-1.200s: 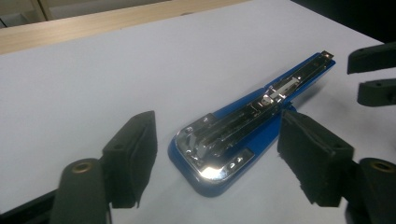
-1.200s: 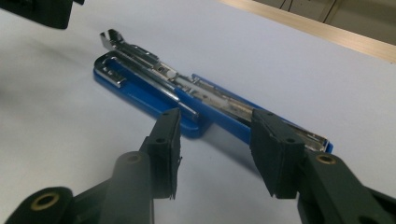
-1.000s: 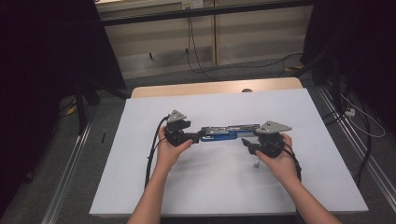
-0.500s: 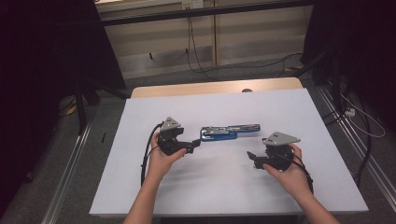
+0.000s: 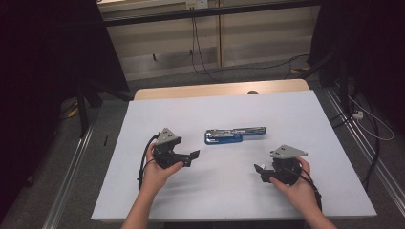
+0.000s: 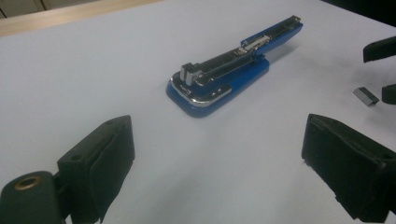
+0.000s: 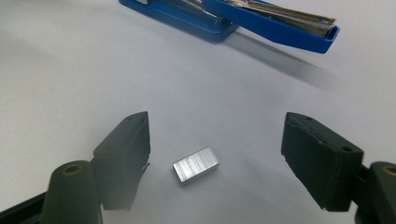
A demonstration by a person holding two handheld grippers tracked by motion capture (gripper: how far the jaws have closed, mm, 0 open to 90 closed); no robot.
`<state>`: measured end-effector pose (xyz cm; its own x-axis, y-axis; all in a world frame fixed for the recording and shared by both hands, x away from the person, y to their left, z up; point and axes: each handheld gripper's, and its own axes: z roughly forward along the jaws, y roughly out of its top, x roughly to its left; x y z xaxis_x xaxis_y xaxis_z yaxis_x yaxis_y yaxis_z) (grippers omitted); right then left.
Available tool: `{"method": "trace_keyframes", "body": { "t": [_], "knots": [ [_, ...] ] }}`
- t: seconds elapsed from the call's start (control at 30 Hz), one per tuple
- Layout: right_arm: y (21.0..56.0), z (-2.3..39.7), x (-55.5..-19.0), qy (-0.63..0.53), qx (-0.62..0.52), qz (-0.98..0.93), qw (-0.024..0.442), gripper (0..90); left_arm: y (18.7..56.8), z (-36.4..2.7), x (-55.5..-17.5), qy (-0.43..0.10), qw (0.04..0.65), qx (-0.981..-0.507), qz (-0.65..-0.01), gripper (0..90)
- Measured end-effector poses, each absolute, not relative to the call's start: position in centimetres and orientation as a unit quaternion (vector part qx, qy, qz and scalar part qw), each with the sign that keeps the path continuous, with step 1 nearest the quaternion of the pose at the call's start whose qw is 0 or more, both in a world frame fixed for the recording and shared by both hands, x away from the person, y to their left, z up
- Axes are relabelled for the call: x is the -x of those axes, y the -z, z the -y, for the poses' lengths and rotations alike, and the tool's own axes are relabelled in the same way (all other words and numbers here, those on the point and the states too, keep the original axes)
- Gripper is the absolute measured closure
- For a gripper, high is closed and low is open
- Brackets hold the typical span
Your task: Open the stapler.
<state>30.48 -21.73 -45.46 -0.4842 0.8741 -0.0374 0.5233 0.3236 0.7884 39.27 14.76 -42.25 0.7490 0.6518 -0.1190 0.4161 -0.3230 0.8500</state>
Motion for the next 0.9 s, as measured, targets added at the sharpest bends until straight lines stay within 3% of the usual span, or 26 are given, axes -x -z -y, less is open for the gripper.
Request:
{"method": "trace_keyframes", "body": {
  "t": [0.5,0.9],
  "knots": [
    [46.07,21.08,-31.03,-0.35,-0.469,-0.771,0.249,25.4,42.32,-14.9,-39.74,-0.123,0.483,-0.8,-0.335,9.6],
    [46.47,21.13,-31.04,-0.328,-0.472,-0.782,0.243,32.6,42.35,-14.98,-39.87,-0.121,0.484,-0.798,-0.337,9.9]
  ]
}}
